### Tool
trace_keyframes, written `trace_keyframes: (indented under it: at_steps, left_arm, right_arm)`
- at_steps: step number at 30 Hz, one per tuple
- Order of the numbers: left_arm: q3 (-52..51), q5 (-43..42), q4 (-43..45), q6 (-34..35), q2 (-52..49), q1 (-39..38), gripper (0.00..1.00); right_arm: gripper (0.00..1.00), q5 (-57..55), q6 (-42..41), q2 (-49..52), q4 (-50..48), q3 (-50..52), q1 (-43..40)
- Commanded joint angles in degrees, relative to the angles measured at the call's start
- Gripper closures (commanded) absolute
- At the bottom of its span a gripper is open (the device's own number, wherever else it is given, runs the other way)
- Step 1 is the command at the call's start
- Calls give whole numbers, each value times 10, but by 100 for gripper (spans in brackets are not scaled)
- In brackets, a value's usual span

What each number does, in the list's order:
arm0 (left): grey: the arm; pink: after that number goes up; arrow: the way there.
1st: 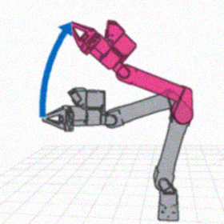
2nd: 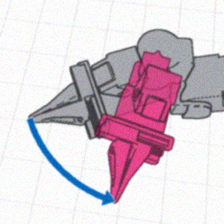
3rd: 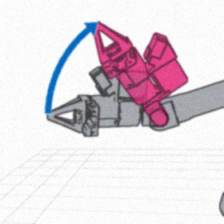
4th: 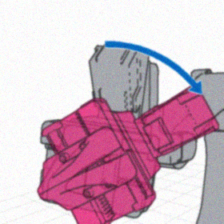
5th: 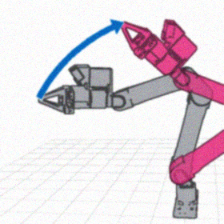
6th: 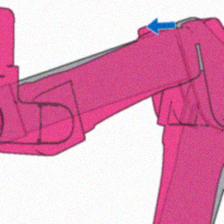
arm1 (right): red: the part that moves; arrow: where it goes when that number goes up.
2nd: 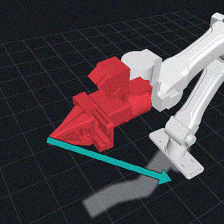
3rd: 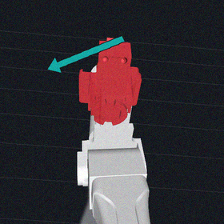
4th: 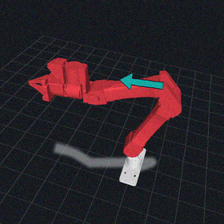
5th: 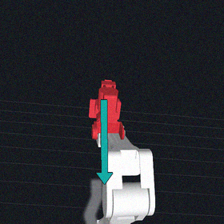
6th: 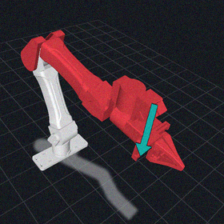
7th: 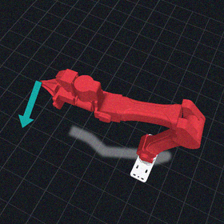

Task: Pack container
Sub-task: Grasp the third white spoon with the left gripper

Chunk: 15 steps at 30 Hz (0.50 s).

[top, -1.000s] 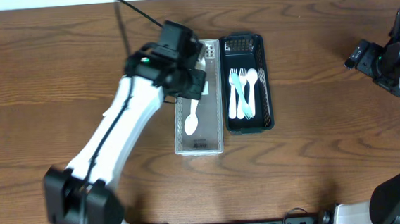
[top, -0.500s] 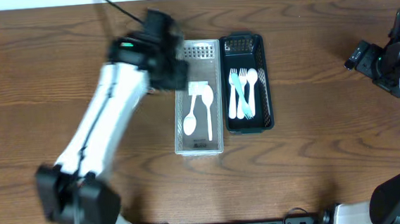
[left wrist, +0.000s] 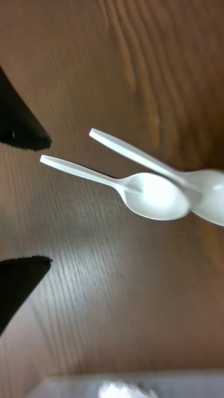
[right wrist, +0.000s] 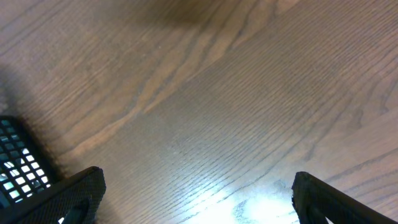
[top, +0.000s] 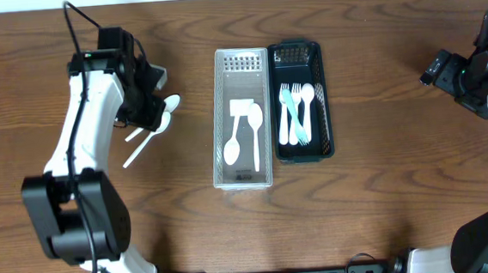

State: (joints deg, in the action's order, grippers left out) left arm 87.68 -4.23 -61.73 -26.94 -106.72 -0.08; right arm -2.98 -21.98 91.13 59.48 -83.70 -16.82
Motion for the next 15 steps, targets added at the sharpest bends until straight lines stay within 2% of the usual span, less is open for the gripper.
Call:
trace_keyframes:
  at_steps: [1,15]
  left_arm:
    - [1,19,-1,-70,-23,8,49]
    - [1,28,45,-80,-131,26,50]
  right_arm:
    - [1,0,-7,2,1,2,-4]
    - [1,0,-7,2,1,2,-4]
